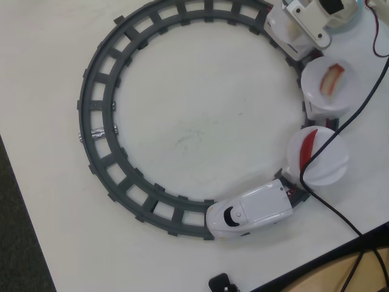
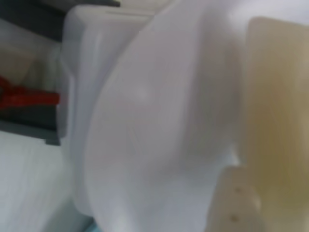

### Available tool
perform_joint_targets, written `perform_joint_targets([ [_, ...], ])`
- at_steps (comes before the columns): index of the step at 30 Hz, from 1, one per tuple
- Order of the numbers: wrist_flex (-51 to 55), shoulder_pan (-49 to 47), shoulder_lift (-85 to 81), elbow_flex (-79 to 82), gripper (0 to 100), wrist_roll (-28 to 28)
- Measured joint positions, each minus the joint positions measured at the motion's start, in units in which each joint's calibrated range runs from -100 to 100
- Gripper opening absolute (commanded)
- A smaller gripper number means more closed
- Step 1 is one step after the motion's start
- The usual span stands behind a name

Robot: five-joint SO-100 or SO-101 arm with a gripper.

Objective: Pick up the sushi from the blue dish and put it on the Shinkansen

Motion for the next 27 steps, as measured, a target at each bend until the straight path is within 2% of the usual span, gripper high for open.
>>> perform_joint_targets([
  [13, 0.5, -0.2, -1.9, 6.3, 29, -0.1],
  [19, 5.4, -1.1, -5.6, 7.5, 30, -0.1],
  [27, 15.3, -0.9, -20.5, 7.5, 30, -1.4],
])
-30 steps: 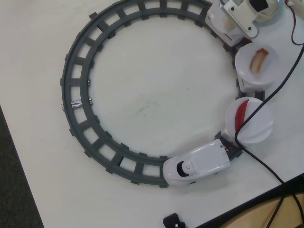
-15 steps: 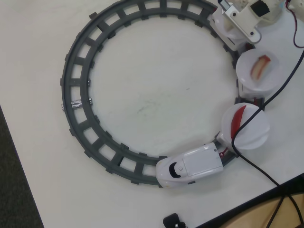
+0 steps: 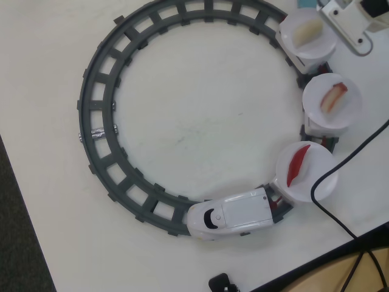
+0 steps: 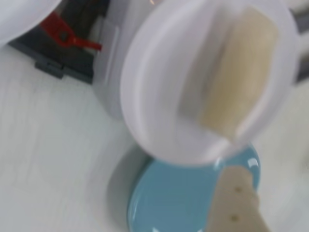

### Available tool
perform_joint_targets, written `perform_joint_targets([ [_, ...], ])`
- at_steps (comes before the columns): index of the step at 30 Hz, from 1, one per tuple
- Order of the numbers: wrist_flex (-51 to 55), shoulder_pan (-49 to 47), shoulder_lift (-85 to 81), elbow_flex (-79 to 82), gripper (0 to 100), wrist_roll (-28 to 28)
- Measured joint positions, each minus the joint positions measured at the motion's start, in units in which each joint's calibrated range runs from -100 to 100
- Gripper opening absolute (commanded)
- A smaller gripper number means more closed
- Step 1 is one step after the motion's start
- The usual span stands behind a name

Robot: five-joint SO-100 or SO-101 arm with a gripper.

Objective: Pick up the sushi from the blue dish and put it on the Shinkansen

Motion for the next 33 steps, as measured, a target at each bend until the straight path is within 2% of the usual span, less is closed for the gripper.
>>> perform_joint_targets([
  [5, 5.2, 6.8, -12.7, 4.6, 30, -1.1],
  [11, 3.4, 19.0, -31.1, 25.0, 30, -0.8],
  [20, -8.2, 21.5, -70.7, 64.2, 30, 1.8],
  [28, -19.4, 21.8, -93.8, 101.1, 29, 1.8],
  [33, -19.6, 24.3, -102.7, 109.0, 29, 1.6],
])
